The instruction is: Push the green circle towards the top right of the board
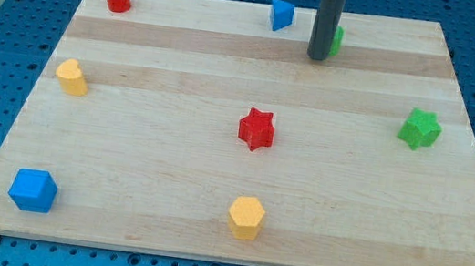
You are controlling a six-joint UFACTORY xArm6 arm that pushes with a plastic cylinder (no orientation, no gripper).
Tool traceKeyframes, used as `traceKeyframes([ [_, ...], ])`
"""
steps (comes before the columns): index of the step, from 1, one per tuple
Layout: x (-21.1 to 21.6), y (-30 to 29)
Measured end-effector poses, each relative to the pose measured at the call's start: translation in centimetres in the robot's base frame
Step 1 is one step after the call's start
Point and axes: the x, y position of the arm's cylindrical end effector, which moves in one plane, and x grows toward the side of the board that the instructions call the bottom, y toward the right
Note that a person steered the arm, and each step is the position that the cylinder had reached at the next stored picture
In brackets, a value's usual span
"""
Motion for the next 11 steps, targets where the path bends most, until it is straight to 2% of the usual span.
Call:
traceKeyframes([
  [2, -1.7, -0.1],
  [4, -4.9, 6.0],
  [5, -5.3, 6.9],
  [8, -6.1, 4.3],
  [9, -8.0, 6.2],
  [11, -8.8, 10.1],
])
